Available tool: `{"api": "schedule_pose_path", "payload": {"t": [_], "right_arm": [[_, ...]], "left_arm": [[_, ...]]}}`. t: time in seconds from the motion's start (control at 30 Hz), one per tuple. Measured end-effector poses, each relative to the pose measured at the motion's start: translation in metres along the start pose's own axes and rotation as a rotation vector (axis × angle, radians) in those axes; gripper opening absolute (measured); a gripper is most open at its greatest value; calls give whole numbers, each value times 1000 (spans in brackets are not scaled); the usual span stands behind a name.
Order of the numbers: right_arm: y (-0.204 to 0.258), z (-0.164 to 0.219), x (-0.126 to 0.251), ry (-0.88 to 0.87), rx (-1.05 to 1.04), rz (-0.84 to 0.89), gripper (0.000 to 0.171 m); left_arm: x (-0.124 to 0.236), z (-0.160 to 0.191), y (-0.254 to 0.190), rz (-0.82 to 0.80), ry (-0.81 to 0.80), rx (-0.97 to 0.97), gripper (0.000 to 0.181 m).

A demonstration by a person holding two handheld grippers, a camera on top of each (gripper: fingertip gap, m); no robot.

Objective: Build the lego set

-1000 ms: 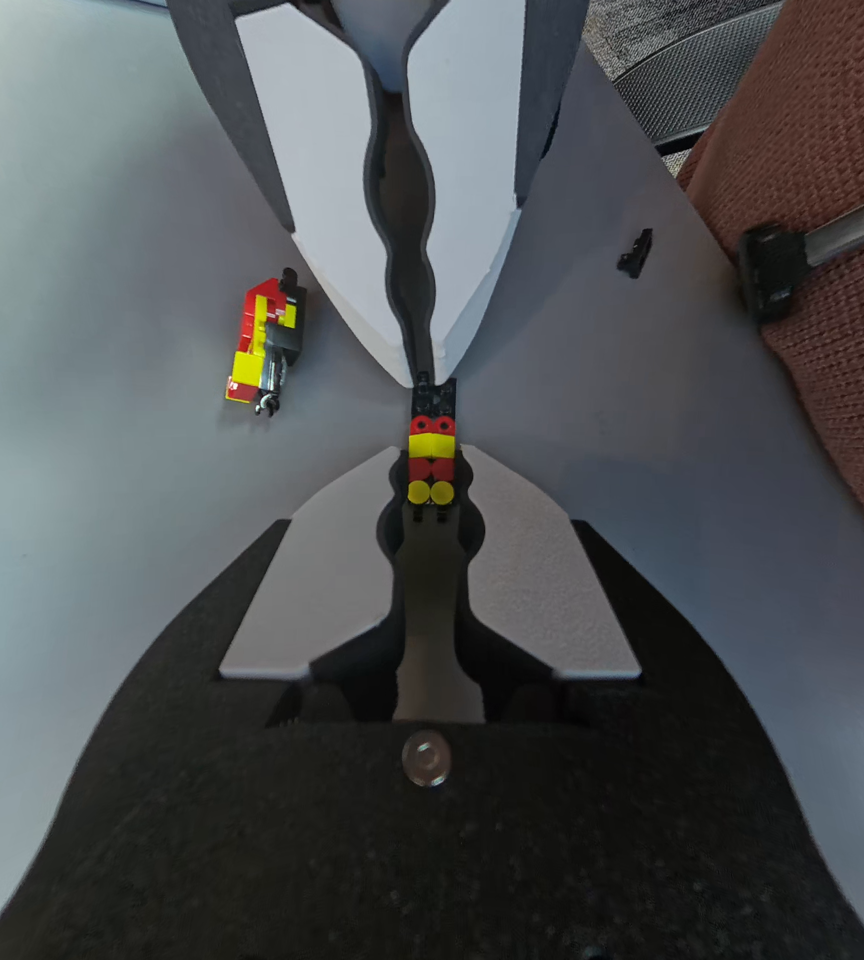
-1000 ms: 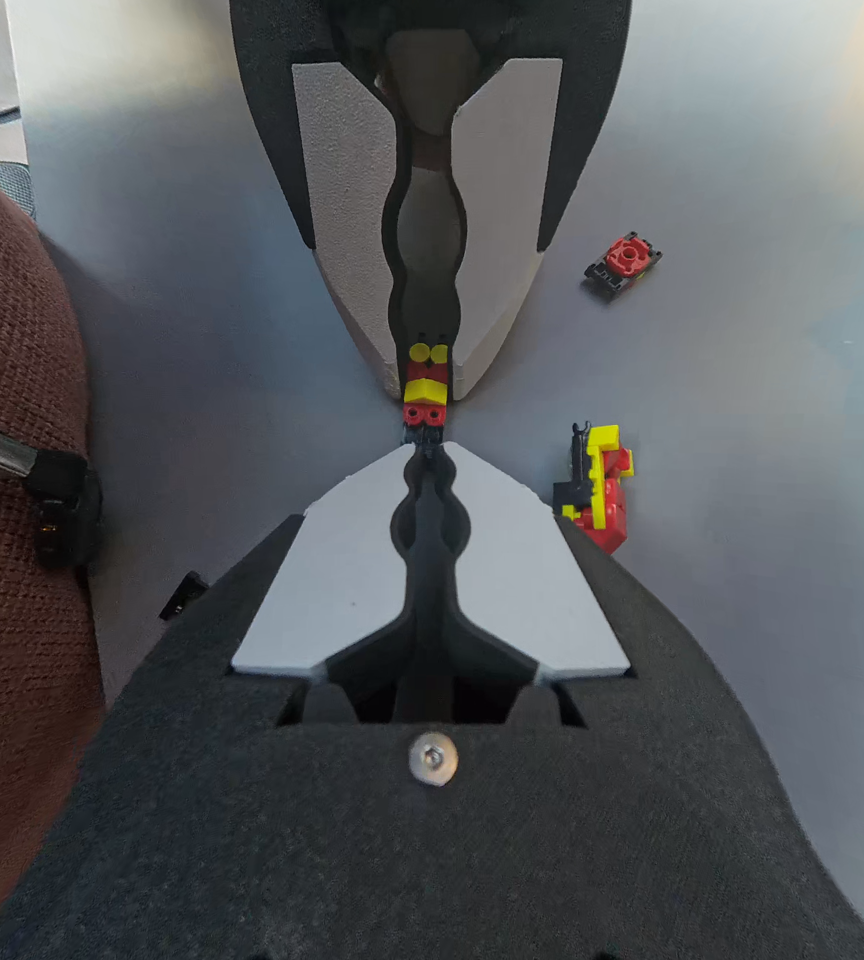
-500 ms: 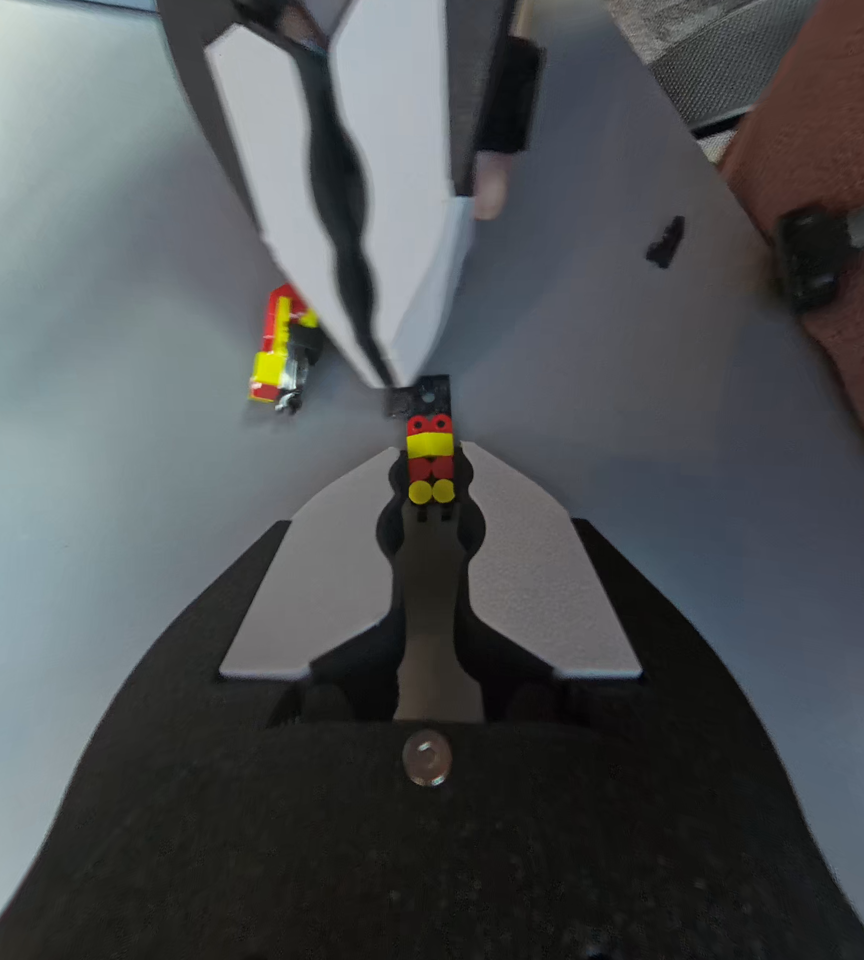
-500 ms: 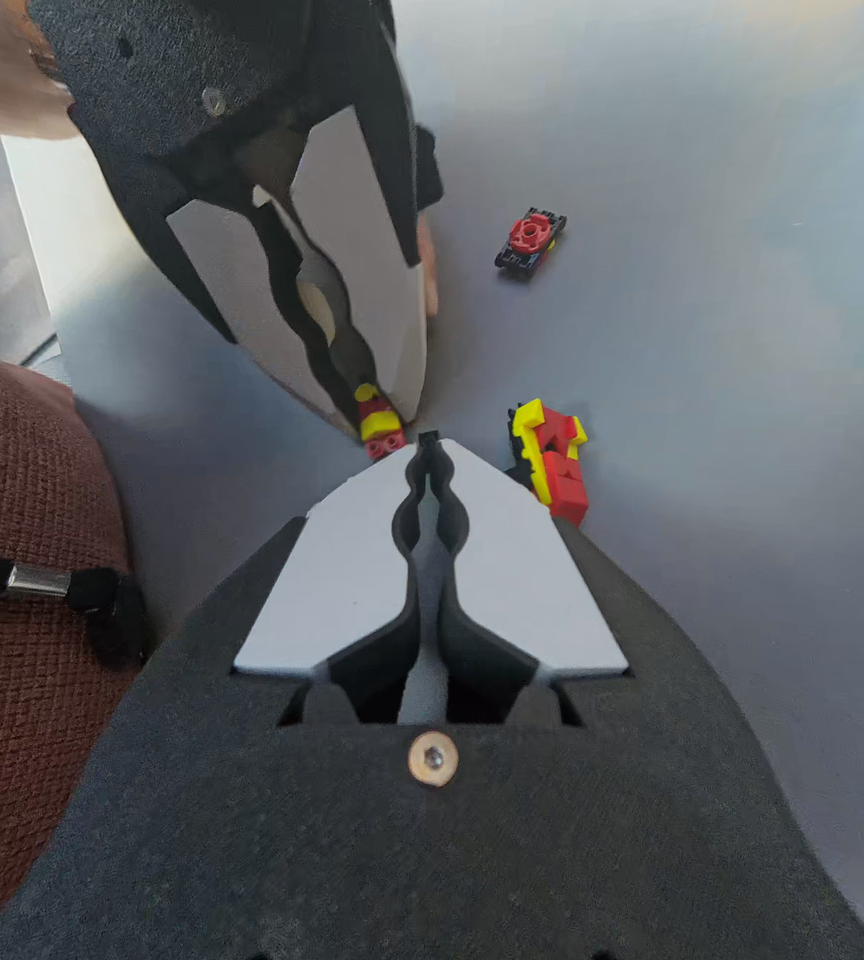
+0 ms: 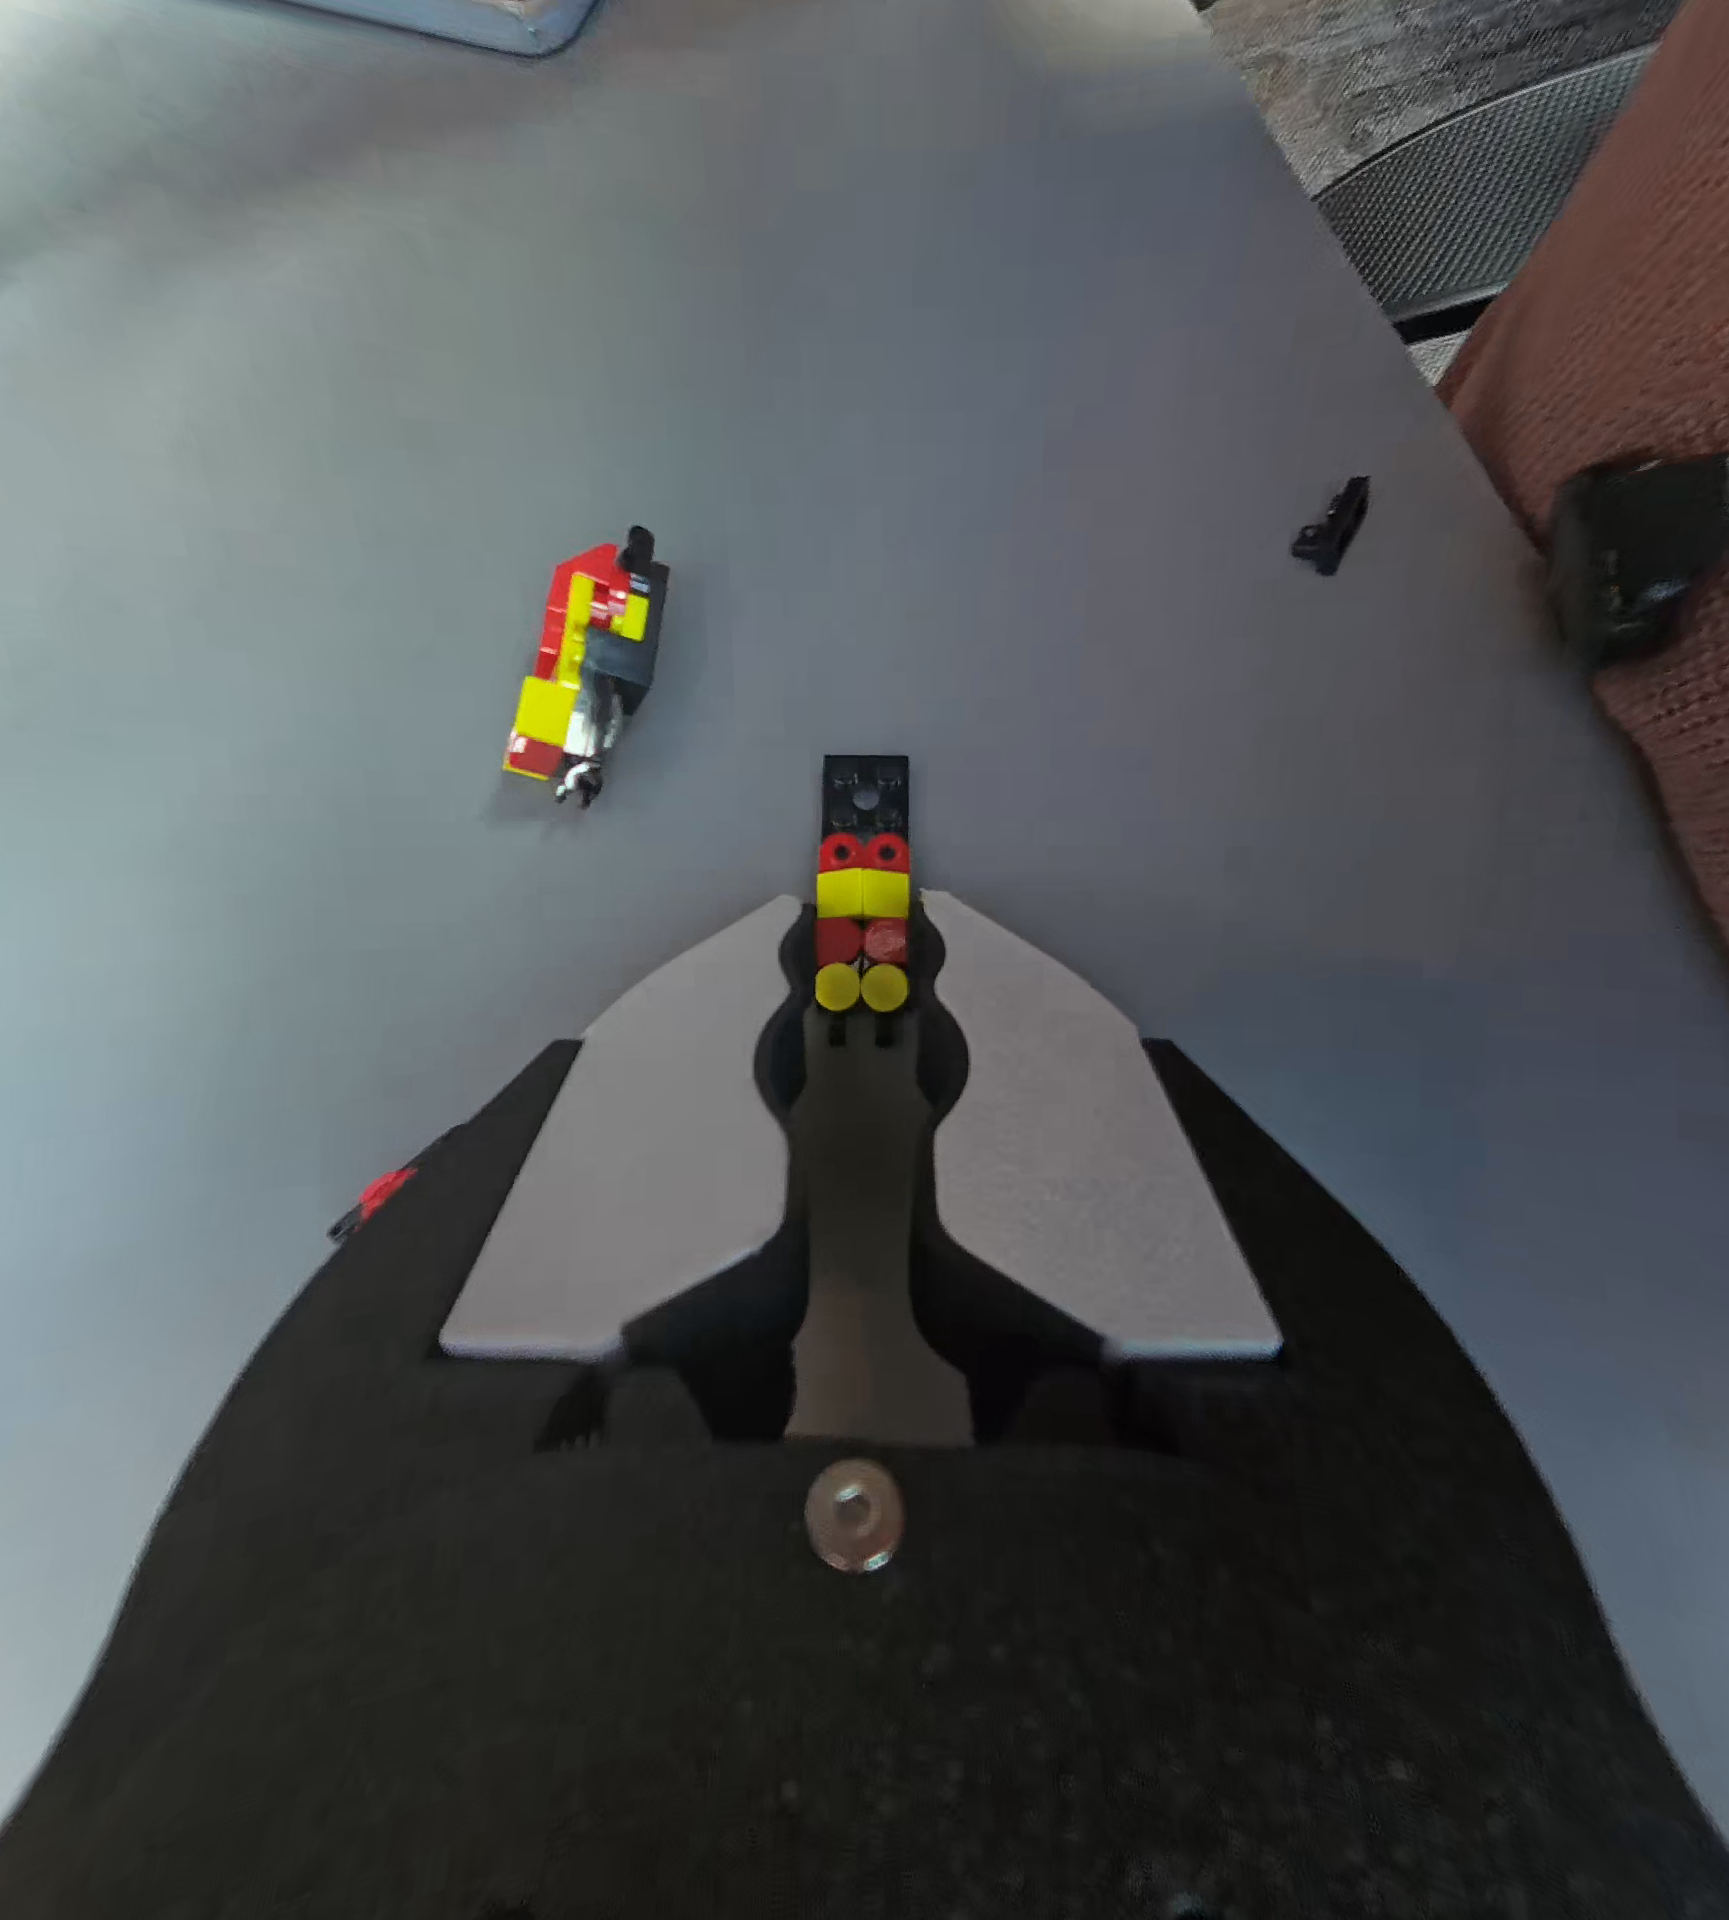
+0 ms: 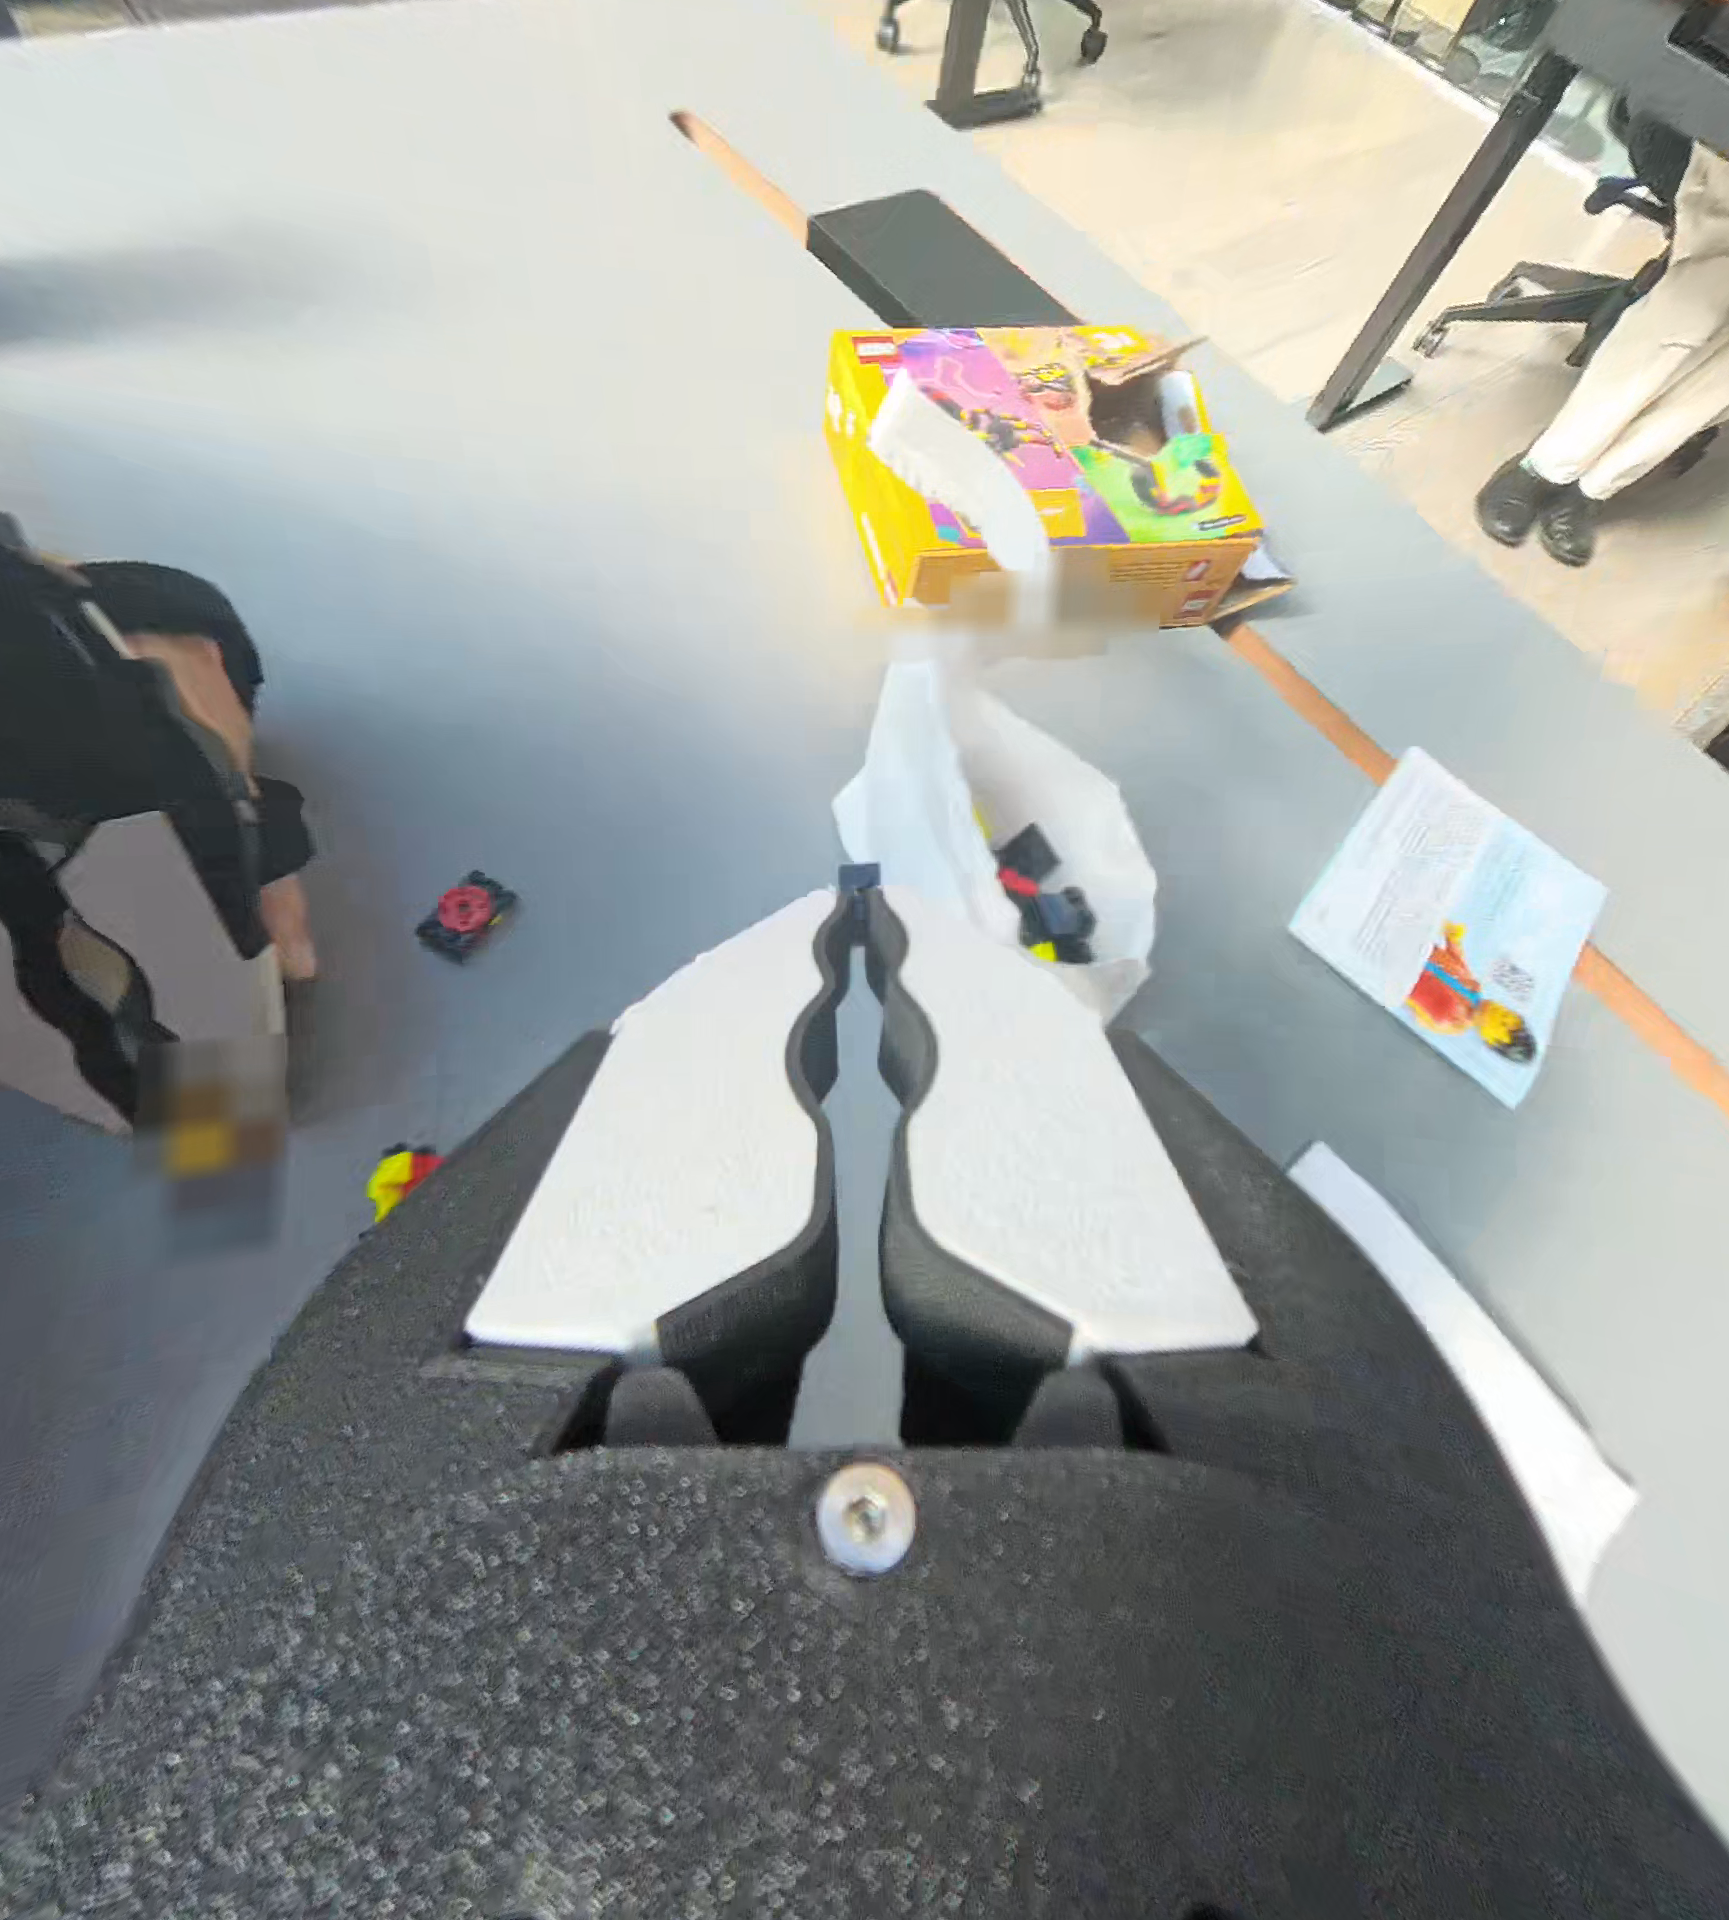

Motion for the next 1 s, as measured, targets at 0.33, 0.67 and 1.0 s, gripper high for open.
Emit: {"api": "schedule_pose_path", "payload": {"t": [0.33, 0.67, 1.0], "right_arm": [[-50, 10, -55, 203, 81, -47, 30], [-59, 9, -59, 172, 92, 35, 25], [-70, 8, -57, 213, 104, 22, 34]], "left_arm": [[19, 9, 18, -102, -39, 118, 16], [15, 8, 28, -105, -63, 138, 16], [42, 6, 50, -188, -116, 172, 16]]}}
Point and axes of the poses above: each gripper's, where its closed fingertips meet, x back along the fingers, z out of its underside, y = z × x across the jaws, the point moved 2 cm from there along x, back along the fingers
